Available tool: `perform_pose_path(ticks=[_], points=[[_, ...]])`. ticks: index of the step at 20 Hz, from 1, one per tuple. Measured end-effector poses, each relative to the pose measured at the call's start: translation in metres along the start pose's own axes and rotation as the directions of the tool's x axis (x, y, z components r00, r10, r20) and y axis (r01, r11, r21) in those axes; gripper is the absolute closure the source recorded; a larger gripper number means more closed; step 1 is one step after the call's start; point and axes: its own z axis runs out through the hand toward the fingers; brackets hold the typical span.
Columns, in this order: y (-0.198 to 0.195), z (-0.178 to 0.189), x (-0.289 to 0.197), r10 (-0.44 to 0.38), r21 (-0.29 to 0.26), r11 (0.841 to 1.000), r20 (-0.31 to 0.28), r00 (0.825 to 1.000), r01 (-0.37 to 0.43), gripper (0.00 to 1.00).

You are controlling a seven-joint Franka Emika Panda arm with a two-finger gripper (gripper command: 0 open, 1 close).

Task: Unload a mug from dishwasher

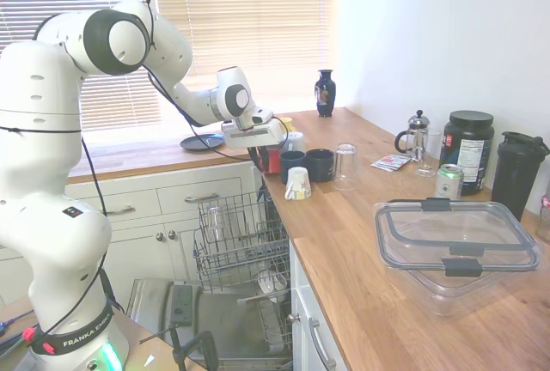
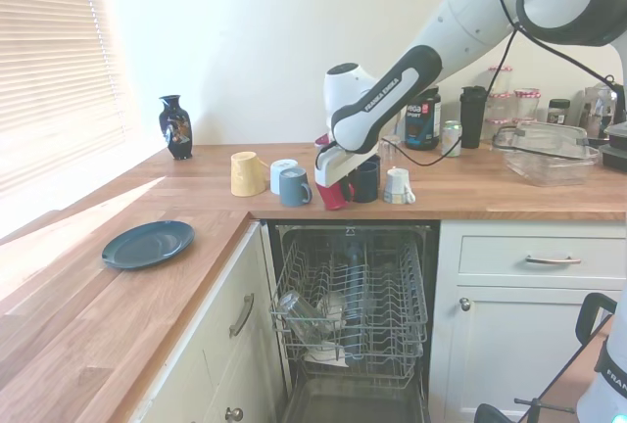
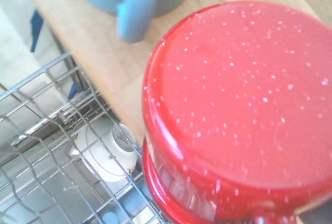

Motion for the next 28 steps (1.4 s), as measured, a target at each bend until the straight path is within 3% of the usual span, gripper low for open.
perform_pose_path(ticks=[14,15,28], points=[[-0.021,0.017,0.036,0.013,-0.049,0.999,0.038,0.999,-0.012,1.0],[-0.023,0.018,0.036,0.011,-0.054,0.999,0.042,0.999,-0.009,0.0],[-0.033,0.016,0.038,0.005,-0.064,0.998,0.046,0.999,-0.002,0.0]])
